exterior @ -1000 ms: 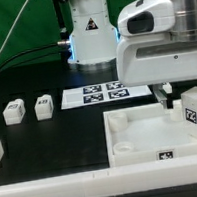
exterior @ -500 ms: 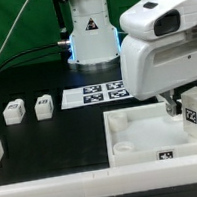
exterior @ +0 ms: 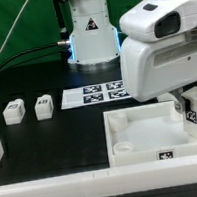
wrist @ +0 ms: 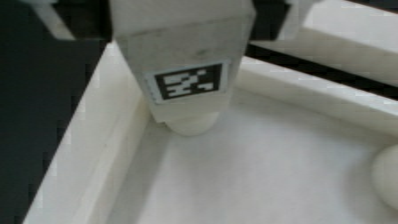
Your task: Assemble one leg
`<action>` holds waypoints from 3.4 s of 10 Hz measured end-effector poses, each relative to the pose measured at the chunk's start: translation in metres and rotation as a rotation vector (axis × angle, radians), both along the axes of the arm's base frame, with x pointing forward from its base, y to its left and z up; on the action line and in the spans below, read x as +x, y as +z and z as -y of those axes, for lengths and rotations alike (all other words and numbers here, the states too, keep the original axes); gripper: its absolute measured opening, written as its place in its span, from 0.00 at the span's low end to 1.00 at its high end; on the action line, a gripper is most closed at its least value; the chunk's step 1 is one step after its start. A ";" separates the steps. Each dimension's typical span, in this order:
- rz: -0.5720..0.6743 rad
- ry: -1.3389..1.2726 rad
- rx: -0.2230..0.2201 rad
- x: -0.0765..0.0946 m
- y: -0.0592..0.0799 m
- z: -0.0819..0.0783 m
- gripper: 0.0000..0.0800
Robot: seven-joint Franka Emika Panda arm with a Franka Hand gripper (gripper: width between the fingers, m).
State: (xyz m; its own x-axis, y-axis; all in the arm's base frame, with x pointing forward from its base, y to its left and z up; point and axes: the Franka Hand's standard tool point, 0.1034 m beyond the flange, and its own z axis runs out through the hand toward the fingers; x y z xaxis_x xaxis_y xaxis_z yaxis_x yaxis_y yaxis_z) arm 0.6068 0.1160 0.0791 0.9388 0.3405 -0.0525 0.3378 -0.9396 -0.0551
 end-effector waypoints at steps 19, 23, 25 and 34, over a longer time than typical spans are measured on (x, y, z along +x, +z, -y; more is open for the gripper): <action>-0.068 -1.495 -0.047 0.000 -0.003 0.001 0.51; -0.053 -1.242 -0.034 -0.001 -0.005 0.001 0.80; -0.041 -0.996 -0.020 -0.001 -0.006 0.003 0.80; 0.012 -0.049 0.016 -0.007 -0.006 0.003 0.81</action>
Offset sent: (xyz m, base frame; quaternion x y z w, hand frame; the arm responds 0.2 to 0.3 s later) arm 0.0000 0.0000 0.0000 0.0000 0.0000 0.0000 1.0000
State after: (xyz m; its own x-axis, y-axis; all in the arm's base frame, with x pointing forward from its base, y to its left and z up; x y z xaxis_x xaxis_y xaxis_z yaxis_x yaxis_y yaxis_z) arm 0.5997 0.1126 0.0728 0.9550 0.2944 -0.0364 0.2916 -0.9542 -0.0662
